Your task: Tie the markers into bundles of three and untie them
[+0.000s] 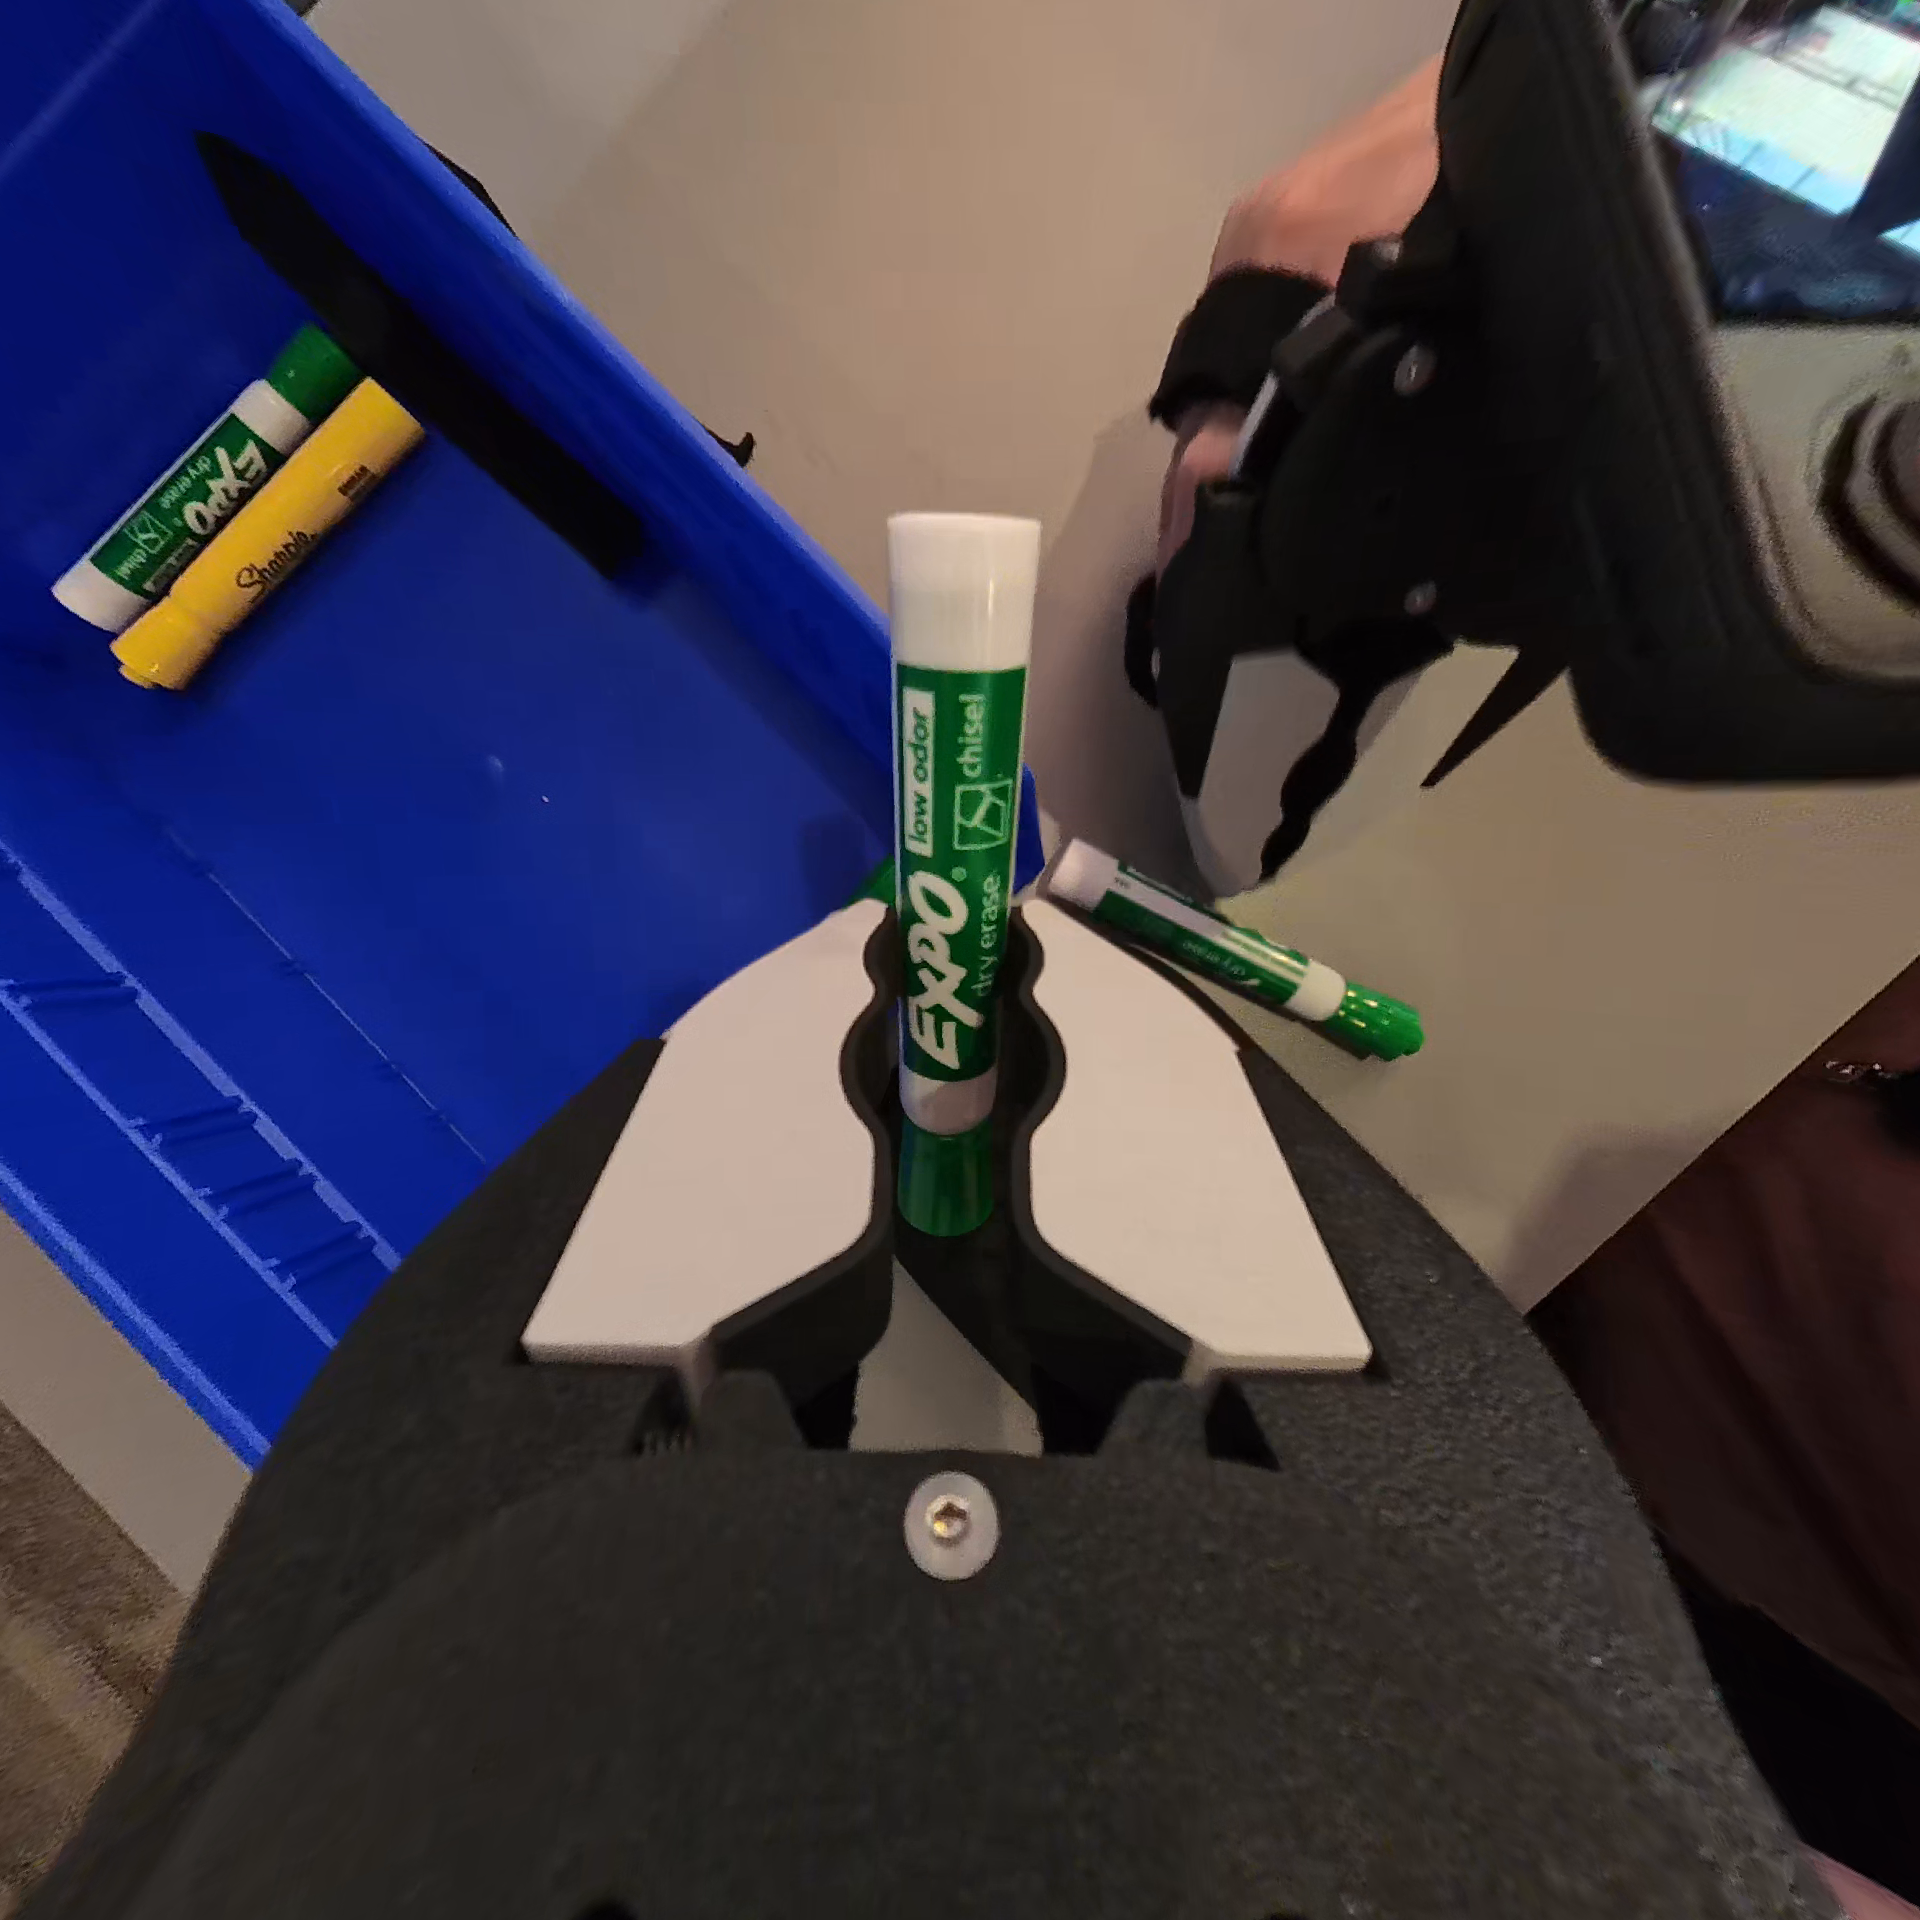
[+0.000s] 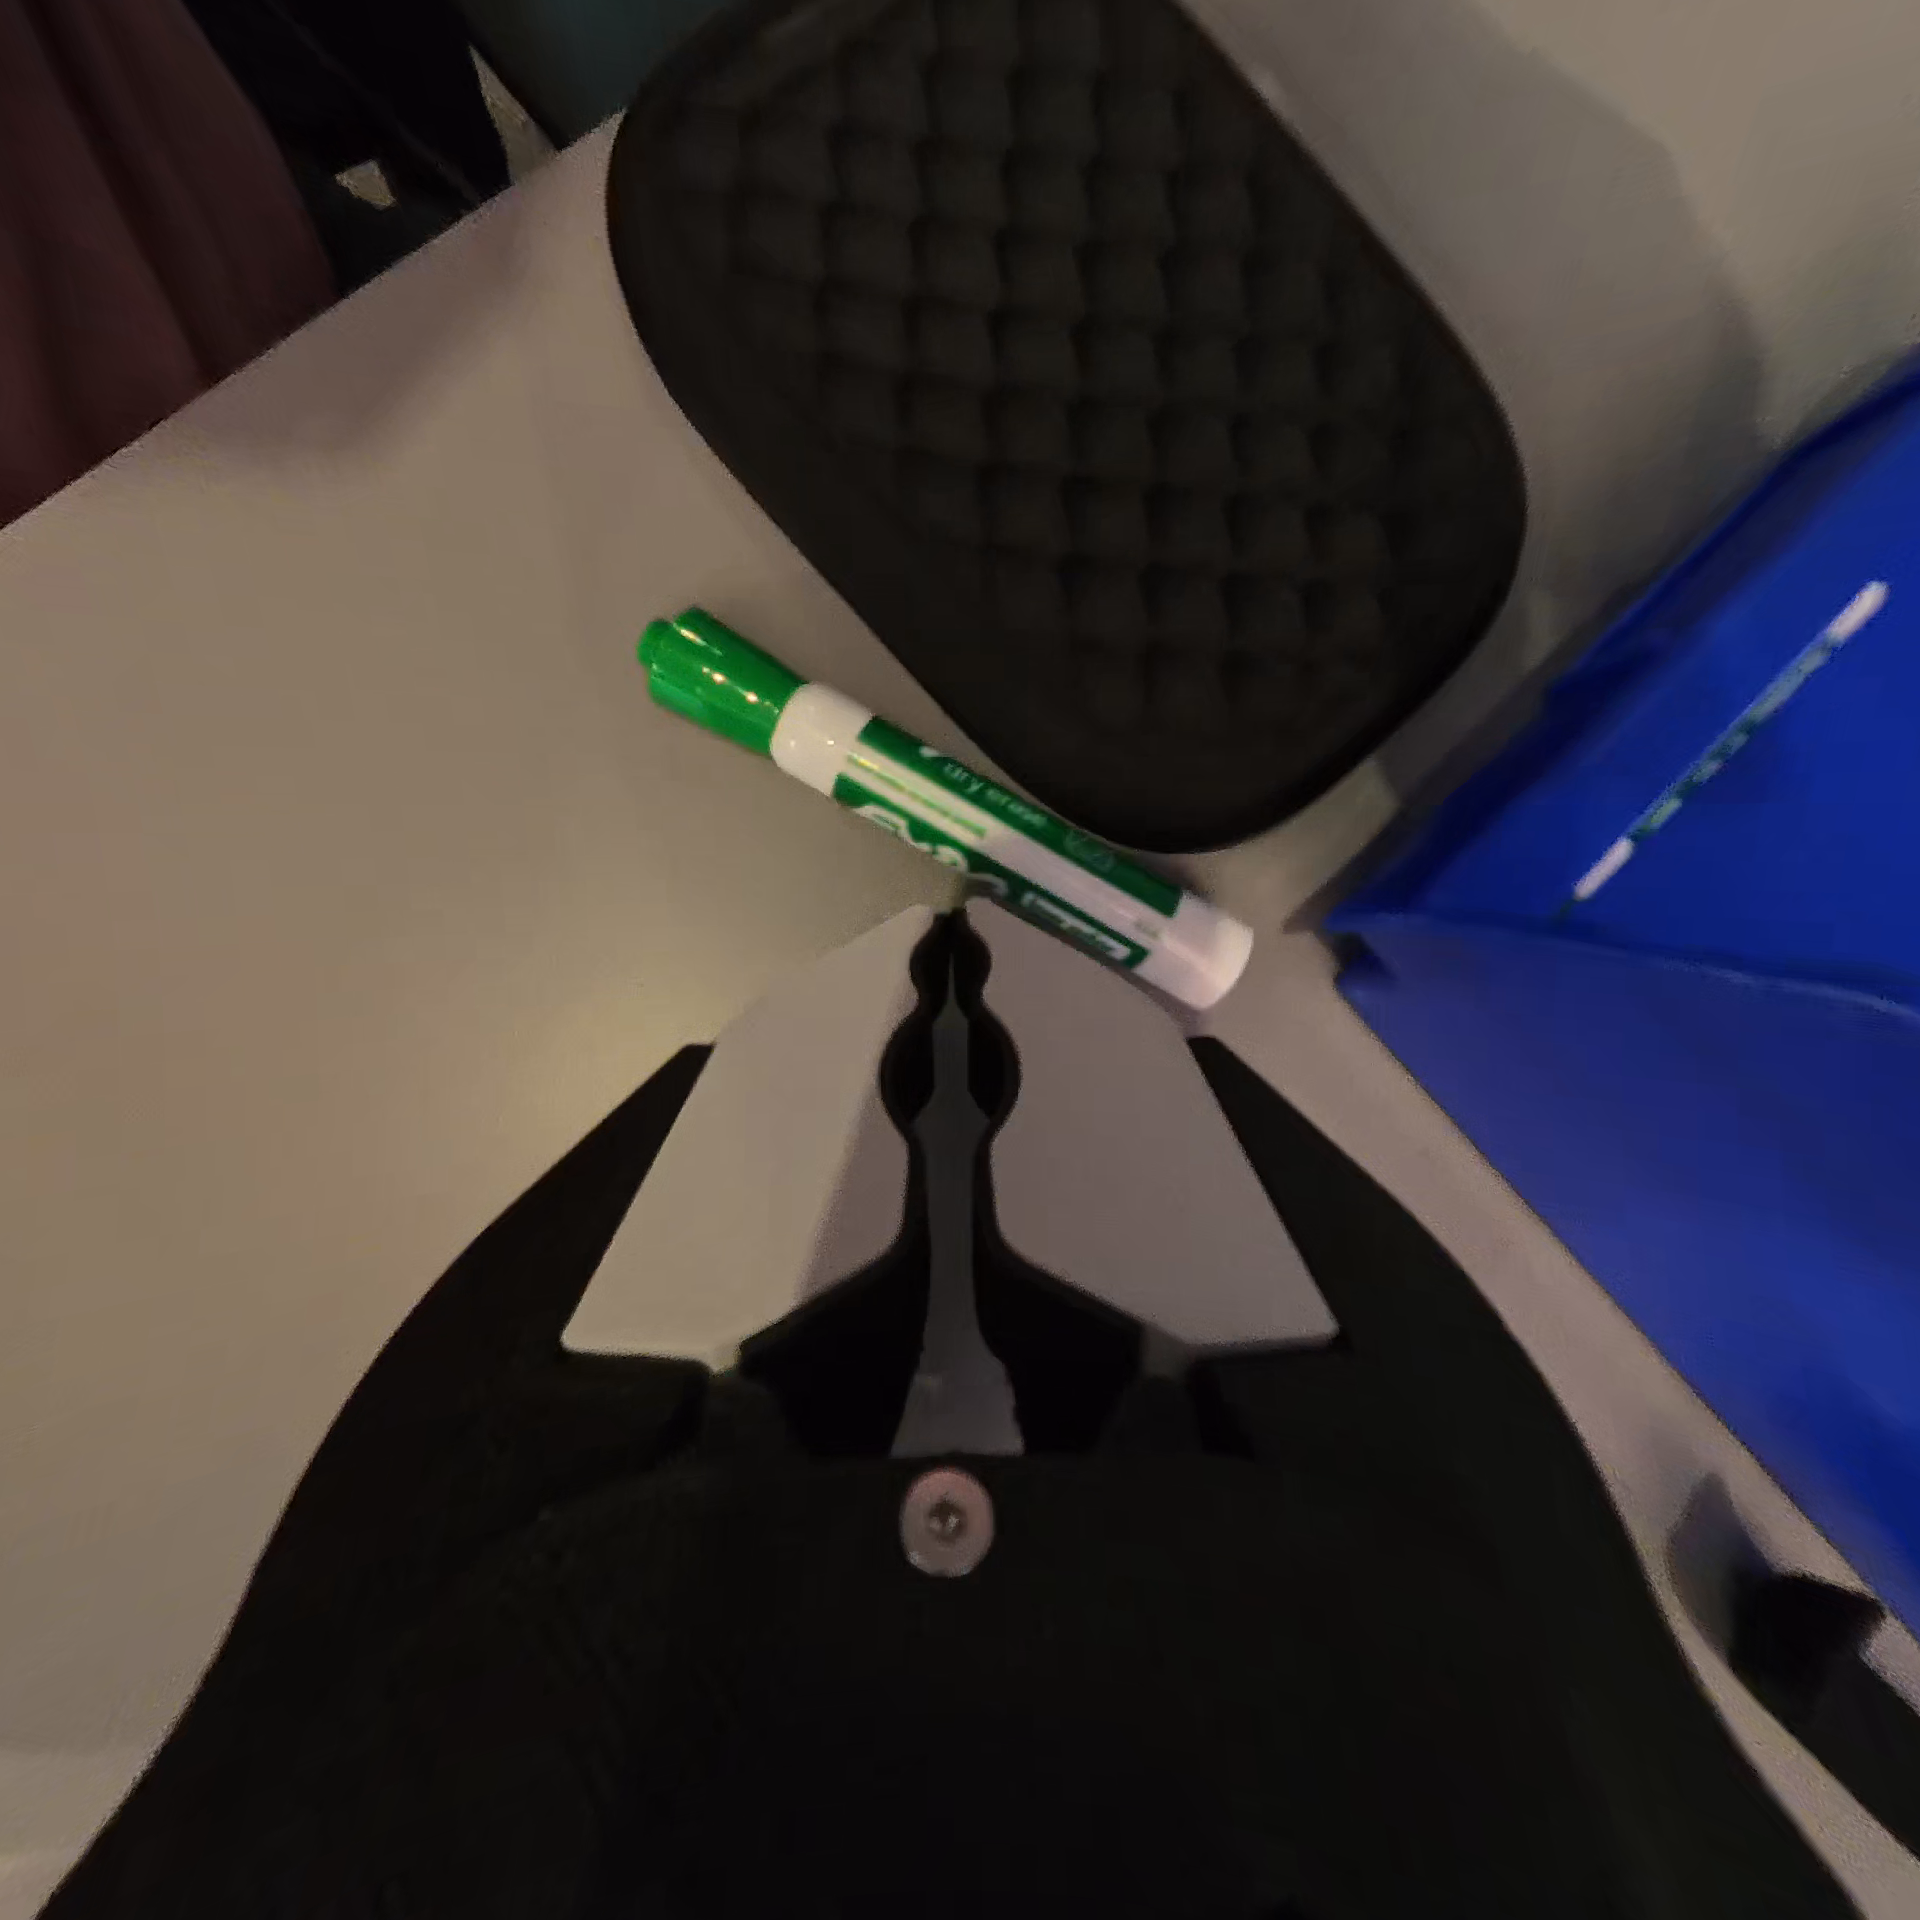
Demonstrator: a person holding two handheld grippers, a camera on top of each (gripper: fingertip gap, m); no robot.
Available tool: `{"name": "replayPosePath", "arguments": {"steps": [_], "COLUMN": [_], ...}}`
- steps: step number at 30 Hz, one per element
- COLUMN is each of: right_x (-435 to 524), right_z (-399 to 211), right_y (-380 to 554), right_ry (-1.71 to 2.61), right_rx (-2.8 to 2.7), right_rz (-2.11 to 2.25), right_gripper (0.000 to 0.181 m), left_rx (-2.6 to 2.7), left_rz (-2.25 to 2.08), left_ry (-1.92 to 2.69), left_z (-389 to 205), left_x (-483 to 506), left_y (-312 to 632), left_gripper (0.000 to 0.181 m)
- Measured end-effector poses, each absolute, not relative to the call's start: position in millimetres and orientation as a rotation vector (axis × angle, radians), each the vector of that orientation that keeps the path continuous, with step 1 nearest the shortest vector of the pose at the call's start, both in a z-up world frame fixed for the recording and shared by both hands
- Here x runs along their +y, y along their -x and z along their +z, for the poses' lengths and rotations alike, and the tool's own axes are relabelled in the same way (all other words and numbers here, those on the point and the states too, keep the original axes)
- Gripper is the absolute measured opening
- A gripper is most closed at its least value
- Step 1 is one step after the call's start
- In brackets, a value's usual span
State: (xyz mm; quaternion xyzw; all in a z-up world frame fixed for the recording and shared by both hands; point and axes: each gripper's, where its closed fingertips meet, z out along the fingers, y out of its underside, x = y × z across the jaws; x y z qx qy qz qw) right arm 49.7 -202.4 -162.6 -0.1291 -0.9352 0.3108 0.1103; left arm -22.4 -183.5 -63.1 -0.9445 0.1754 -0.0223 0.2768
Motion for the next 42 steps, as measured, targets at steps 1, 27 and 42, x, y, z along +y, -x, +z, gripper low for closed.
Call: {"name": "replayPosePath", "arguments": {"steps": [1, 27, 42], "right_x": [-201, -153, -117], "right_z": [-158, -137, -177], "right_y": [-50, -80, -102], "right_ry": [0.38, -0.096, -0.214], "right_rx": [-2.722, -2.8, -2.971], "right_rz": [0.937, 0.49, 0.273], "right_gripper": [0.002, 0.018, 0.028], "left_rx": [0.478, 0.518, 0.516], "left_rz": [-0.058, -0.032, -0.034], "left_ry": [2.536, 2.612, 2.674], "left_z": [-64, -74, -84], "left_x": [-184, -190, -191], "left_y": [21, 14, 4], "left_gripper": [0.019, 0.019, 0.019]}}
